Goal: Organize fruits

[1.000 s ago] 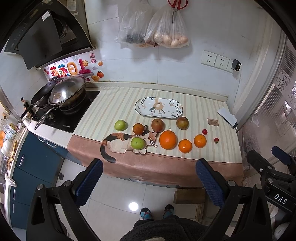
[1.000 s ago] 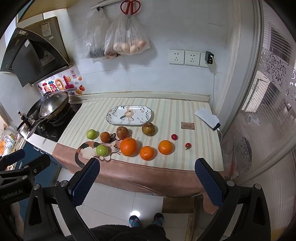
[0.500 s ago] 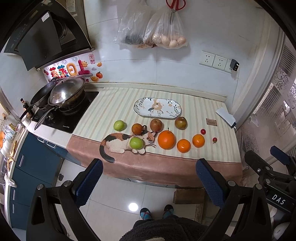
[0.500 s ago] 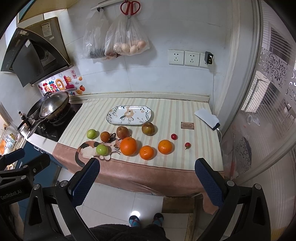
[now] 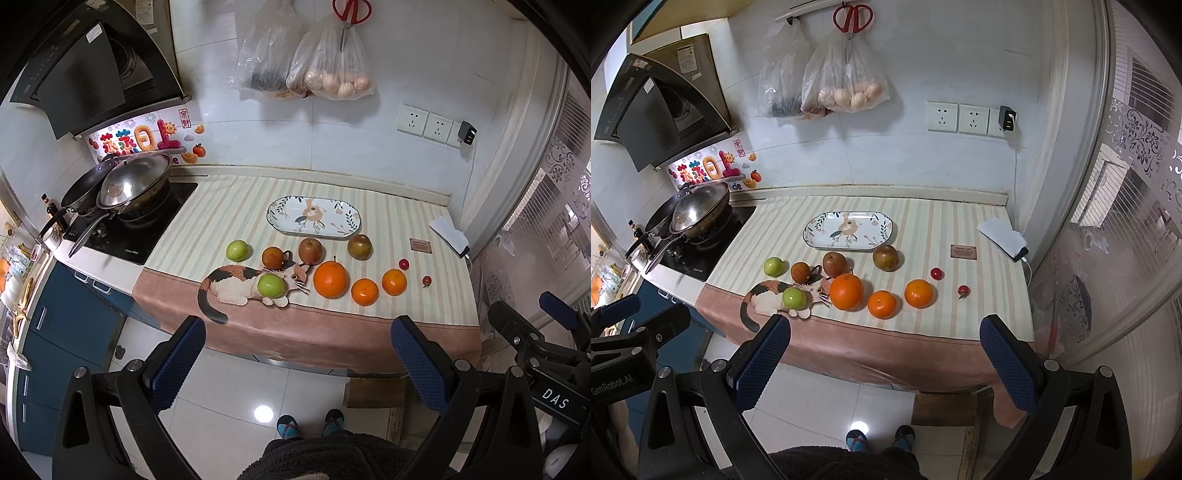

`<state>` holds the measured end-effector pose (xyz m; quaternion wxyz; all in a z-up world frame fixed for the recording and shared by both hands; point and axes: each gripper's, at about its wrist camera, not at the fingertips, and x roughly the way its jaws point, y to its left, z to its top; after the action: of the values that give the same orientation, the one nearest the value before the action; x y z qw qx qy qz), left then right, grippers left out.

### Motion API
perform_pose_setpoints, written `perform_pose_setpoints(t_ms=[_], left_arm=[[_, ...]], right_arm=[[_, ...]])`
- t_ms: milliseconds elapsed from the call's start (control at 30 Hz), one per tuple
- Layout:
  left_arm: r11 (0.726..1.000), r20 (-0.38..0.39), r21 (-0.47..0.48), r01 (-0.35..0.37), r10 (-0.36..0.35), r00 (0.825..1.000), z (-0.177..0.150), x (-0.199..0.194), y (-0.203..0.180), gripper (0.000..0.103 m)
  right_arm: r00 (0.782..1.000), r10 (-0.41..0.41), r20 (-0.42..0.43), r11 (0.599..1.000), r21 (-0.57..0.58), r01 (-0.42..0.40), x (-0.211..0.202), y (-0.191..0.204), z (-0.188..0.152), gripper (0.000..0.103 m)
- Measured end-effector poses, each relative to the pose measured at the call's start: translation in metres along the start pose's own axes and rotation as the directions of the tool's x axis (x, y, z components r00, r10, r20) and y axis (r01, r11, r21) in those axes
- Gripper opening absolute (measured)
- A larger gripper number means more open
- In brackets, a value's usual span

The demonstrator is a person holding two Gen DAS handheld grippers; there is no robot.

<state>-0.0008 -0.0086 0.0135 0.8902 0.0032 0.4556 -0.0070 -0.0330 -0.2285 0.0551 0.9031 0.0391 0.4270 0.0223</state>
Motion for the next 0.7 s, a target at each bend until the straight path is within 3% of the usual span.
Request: perform_pose_setpoints(t_ms=[700], left_arm=[[1.0,0.007,0.0,-0.001,0.001,1.0,-0.0005,-0.0044,-0.001,0.103]], right_arm=[[1.0,0.005,0.007,1.0,-0.006,-0.005,-0.002,0.0035,0.0014,0.103]])
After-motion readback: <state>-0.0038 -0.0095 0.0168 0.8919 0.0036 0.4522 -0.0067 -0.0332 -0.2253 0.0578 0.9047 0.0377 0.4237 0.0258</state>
